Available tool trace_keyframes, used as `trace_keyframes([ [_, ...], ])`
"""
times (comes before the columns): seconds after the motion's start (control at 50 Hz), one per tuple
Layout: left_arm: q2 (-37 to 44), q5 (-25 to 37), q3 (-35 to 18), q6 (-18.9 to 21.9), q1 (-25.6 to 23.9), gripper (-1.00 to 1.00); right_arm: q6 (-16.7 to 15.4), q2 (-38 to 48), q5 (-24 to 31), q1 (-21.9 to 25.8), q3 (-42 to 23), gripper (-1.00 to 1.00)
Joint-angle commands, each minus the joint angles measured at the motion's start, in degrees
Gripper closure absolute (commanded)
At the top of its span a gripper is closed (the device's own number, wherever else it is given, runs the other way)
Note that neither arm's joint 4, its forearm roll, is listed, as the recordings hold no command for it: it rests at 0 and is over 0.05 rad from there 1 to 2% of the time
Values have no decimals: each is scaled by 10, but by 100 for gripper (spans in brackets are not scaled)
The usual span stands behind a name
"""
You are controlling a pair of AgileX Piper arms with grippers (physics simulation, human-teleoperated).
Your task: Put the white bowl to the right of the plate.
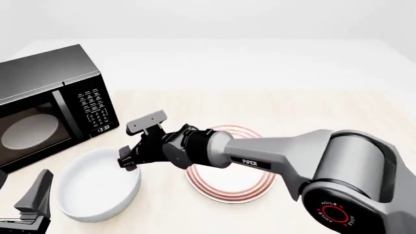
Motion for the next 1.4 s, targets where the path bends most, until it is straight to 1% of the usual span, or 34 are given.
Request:
trace_keyframes([
  [0.02,0,0,0,0,0,-100,13,23,-8,5,-6,-100],
  [0.24,0,0,0,0,0,-100,27,37,-21,10,-3,-100],
  [0.52,0,0,0,0,0,-100,34,52,-32,13,1,-100],
  [0.62,0,0,0,0,0,-100,43,59,-41,14,4,-100],
  [0.64,0,0,0,0,0,-100,54,71,-57,16,11,-100],
  [1.04,0,0,0,0,0,-100,59,75,-64,21,14,-100],
  [1.08,0,0,0,0,0,-100,59,76,-65,21,15,-100],
  [1.1,0,0,0,0,0,-100,51,79,-60,20,11,-100],
  [1.12,0,0,0,0,0,-100,43,79,-56,16,8,100],
  [1.16,0,0,0,0,0,-100,38,77,-52,19,8,100],
  [1.3,0,0,0,0,0,-100,37,64,-49,15,10,100],
  [1.38,0,0,0,0,0,-100,31,48,-46,13,17,100],
  [1.4,0,0,0,0,0,-100,25,40,-44,11,20,100],
])
